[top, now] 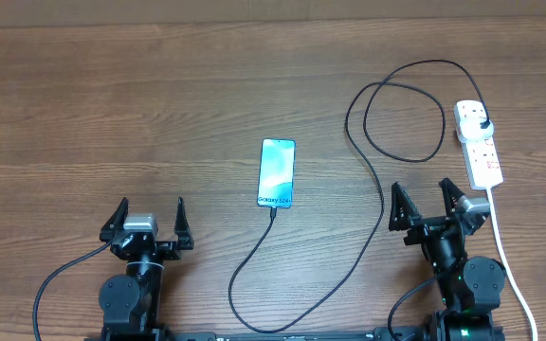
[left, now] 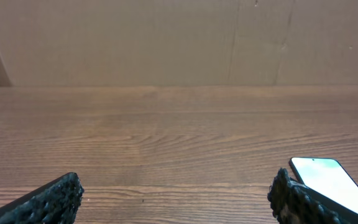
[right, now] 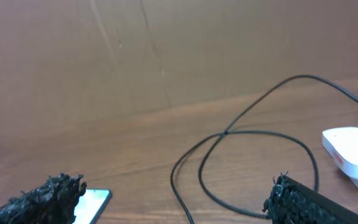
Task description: Plug charger to phone and switch on socket
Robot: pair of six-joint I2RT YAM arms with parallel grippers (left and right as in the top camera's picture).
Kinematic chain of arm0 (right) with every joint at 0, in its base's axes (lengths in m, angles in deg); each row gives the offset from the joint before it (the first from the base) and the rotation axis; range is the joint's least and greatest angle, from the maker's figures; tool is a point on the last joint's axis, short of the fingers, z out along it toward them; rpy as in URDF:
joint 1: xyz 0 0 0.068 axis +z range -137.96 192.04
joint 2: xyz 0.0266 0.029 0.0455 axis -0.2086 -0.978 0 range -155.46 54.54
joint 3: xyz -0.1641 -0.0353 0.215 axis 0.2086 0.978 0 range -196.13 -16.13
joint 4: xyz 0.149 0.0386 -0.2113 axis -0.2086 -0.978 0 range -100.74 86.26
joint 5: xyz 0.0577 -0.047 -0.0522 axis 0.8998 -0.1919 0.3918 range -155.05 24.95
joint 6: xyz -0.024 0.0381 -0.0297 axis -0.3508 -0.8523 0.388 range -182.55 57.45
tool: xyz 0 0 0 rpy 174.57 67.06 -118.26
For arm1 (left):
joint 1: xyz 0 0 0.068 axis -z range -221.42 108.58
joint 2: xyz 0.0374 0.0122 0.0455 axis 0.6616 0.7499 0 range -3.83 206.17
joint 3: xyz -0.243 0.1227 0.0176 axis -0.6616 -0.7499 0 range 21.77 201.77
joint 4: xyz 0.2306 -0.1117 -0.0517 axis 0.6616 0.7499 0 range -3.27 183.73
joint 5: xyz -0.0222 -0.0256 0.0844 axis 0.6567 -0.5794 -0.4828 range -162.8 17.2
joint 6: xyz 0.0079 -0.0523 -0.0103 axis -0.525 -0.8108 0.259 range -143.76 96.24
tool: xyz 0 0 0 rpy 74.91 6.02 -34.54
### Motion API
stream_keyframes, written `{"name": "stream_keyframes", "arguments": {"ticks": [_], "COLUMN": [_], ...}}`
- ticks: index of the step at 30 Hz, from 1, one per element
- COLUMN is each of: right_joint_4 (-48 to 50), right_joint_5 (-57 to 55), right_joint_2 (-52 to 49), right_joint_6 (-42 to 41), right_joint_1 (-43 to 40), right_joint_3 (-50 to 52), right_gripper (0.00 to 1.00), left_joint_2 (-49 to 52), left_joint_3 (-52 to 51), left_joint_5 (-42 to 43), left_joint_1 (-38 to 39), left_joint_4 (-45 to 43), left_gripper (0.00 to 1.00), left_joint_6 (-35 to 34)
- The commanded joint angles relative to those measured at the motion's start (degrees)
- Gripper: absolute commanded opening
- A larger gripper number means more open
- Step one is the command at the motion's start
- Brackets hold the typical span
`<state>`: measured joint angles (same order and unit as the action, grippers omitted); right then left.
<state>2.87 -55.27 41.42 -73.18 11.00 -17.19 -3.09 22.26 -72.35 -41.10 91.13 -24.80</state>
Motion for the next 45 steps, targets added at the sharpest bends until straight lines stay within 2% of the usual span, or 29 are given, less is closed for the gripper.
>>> {"name": "stream_keyframes", "arguments": {"ticks": [1,3,12,45], "right_joint_4": [-5.57,-10.78,-10.69,-10.82], "right_joint_5": [-2.25,-2.25,-2.45,-2.45], "right_joint_2": [4.68,7.34,13.00,12.98], "right_joint_6": [0.11,0.11,0.15,0.15], "right_joint_1": [0.39,0.39,0.42,0.39], "right_joint_3": [0.61,0.61,0.61,0.61], "right_gripper": [1.00,1.00,1.00,1.00], "left_joint_2": [-0.52,-0.52,-0.52,-0.52], "left_joint_3": [-0.22,-0.22,-0.22,-0.22], "left_joint_5": [0.50,0.50,0.50,0.50], "left_joint_1": [-0.33,-0.33,-0.33,-0.33], "left_joint_4": [0.07,0.07,0.07,0.07], "left_gripper": [1.00,1.00,0.99,1.00], "left_joint_6": [0.20,0.20,0.20,0.20]}}
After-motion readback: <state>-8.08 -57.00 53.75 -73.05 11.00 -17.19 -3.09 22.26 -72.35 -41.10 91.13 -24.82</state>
